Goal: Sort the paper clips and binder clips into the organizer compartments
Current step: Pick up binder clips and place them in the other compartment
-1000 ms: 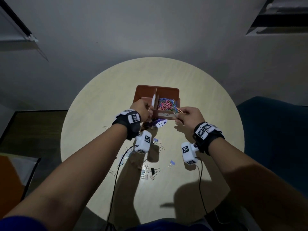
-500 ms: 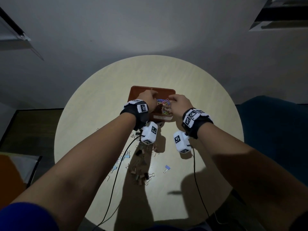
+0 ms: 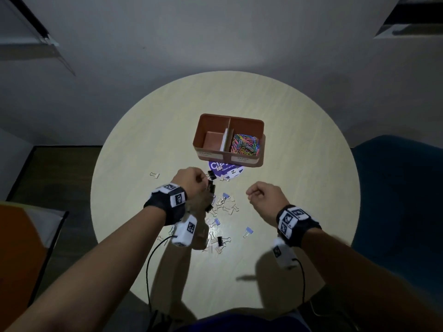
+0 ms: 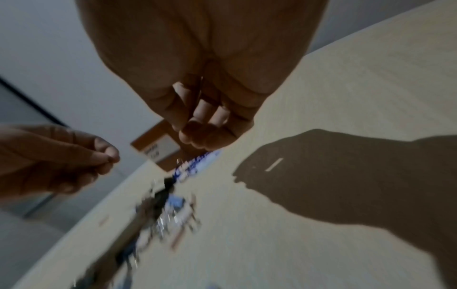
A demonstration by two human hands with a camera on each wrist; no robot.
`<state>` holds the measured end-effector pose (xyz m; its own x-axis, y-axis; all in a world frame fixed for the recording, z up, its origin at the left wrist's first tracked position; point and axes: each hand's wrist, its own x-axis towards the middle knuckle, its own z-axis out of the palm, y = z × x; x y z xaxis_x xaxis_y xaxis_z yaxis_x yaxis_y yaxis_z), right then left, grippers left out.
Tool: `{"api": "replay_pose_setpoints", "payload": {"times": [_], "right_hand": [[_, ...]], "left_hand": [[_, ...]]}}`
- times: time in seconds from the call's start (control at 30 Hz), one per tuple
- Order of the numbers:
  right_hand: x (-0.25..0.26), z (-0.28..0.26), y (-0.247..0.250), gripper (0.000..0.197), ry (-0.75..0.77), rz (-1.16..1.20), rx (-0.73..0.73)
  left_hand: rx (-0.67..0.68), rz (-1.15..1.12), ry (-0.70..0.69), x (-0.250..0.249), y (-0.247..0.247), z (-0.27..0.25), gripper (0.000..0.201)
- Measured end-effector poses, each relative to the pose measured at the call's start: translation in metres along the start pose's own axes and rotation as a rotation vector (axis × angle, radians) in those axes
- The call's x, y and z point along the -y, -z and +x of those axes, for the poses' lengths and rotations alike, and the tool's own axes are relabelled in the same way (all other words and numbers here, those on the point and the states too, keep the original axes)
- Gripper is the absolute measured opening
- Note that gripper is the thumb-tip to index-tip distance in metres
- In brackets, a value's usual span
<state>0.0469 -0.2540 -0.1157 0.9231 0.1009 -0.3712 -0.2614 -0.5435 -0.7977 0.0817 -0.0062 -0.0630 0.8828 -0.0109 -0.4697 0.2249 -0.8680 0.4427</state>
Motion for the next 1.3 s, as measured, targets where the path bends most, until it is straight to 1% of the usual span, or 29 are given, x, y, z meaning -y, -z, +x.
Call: {"api": "replay_pose_setpoints", "payload": {"times": [0.07, 0.13, 0.23, 0.3, 0.33, 0.4, 0.43, 0.5, 0.57, 0.7, 0.83, 0.9, 1.0, 1.03, 1.1, 1.13, 1.2, 1.3], "right_hand": [[-0.014, -0.012, -0.011, 0.02, 0.02, -0.15, 0.101], [-0.024, -0.023, -0.018, 0.021, 0.041, -0.295, 0.216], [-0.031, -0.035, -0.023, 0.04, 0.035, -0.477, 0.403], [-0.033, -0.042, -0.028, 0.052, 0.005, -0.54, 0.461], [-0.035, -0.045, -0.032, 0.056, 0.003, -0.567, 0.455], [-0.033, -0.049, -0.04, 0.055, 0.008, -0.618, 0.396], [-0.031, -0.05, -0.043, 0.053, 0.007, -0.635, 0.359], [-0.025, -0.049, -0.05, 0.043, -0.009, -0.66, 0.309], [-0.02, -0.047, -0.057, 0.033, -0.027, -0.666, 0.277], [-0.014, -0.048, -0.066, 0.031, -0.083, -0.643, 0.21], [-0.011, -0.056, -0.072, 0.024, -0.105, -0.583, 0.143], [-0.009, -0.061, -0.076, 0.02, -0.093, -0.543, 0.12], [-0.003, -0.07, -0.083, 0.015, -0.043, -0.473, 0.092], [-0.001, -0.072, -0.087, 0.014, -0.029, -0.433, 0.072], [0.002, -0.075, -0.095, 0.016, -0.029, -0.325, 0.032], [0.002, -0.075, -0.099, 0.019, -0.035, -0.29, 0.023], [0.003, -0.074, -0.105, 0.022, -0.041, -0.293, 0.038], [-0.001, -0.072, -0.111, 0.023, -0.046, -0.403, 0.105]], "left_hand": [[0.045, 0.086, 0.029, 0.027, -0.01, -0.01, 0.01], [0.106, 0.224, 0.043, 0.05, -0.015, -0.021, 0.012], [0.162, 0.382, 0.008, 0.084, -0.018, -0.036, 0.021], [0.214, 0.44, -0.008, 0.104, -0.019, -0.047, 0.015], [0.251, 0.46, -0.009, 0.114, -0.021, -0.051, 0.012], [0.322, 0.495, -0.025, 0.133, -0.028, -0.06, 0.021], [0.341, 0.512, -0.036, 0.141, -0.031, -0.063, 0.026], [0.346, 0.535, -0.061, 0.15, -0.035, -0.067, 0.03], [0.337, 0.546, -0.113, 0.154, -0.038, -0.067, 0.031], [0.303, 0.501, -0.187, 0.154, -0.037, -0.065, 0.022], [0.26, 0.461, -0.209, 0.155, -0.039, -0.061, 0.017], [0.212, 0.445, -0.21, 0.158, -0.038, -0.06, 0.015], [0.108, 0.475, -0.203, 0.167, -0.04, -0.061, 0.041], [0.104, 0.472, -0.19, 0.168, -0.04, -0.062, 0.047], [0.147, 0.441, -0.175, 0.17, -0.043, -0.06, 0.053], [0.177, 0.424, -0.184, 0.17, -0.045, -0.059, 0.054], [0.219, 0.404, -0.235, 0.168, -0.051, -0.059, 0.052], [0.232, 0.385, -0.291, 0.162, -0.06, -0.063, 0.046]]}}
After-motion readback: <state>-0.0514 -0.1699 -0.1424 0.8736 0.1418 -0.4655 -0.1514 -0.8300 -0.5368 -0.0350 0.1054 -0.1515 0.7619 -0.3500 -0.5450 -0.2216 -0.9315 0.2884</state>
